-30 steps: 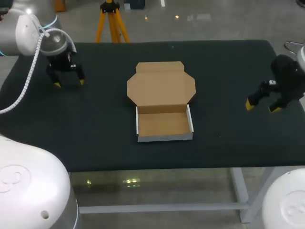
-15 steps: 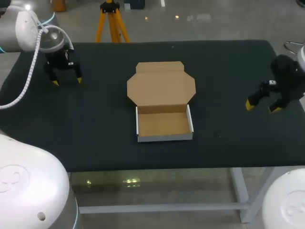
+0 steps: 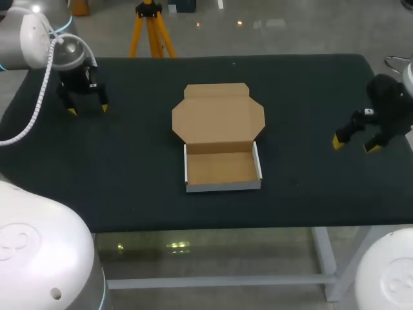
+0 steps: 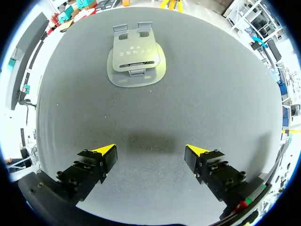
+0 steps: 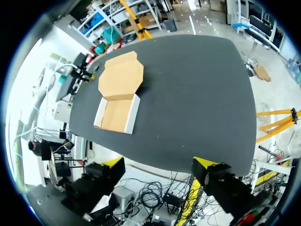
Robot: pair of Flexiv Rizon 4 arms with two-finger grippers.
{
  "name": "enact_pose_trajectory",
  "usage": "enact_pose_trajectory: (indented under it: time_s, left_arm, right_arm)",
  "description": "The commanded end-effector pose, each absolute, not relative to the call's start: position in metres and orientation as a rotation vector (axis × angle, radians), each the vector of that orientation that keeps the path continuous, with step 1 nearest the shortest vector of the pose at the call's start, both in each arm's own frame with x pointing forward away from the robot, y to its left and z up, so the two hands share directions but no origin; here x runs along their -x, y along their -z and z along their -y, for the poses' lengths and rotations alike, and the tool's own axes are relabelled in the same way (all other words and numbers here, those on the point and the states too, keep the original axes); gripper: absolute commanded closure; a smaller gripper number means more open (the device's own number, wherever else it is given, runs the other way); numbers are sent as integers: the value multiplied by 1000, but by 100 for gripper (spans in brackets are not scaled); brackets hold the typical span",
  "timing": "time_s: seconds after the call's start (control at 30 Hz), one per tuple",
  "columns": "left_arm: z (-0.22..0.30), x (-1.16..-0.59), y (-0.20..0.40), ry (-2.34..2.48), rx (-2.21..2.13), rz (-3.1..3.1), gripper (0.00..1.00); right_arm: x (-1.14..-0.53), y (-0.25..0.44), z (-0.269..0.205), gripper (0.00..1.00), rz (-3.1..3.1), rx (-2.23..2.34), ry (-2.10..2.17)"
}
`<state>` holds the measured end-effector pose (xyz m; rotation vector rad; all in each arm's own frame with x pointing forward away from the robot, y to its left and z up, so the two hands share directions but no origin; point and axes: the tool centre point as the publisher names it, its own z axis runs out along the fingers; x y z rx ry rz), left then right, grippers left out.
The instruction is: Assemble the packaging by folding the flat box into shape, placing the metal phone stand inside, and closing the box properly
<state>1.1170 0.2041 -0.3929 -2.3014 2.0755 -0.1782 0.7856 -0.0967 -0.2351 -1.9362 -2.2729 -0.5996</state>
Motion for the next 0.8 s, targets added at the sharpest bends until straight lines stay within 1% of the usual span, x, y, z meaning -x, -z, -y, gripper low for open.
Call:
enact_pose_trajectory:
  time_s: [0.03, 0.8]
  left_arm:
    - [-204, -1121, 394, 164, 2302, -2076, 0]
    - [-212, -1145, 400, 141, 2302, -2070, 0]
  right_arm:
    - [-785, 233, 97, 0, 2273, 1934, 595]
    - [-785, 233, 97, 0, 2273, 1934, 595]
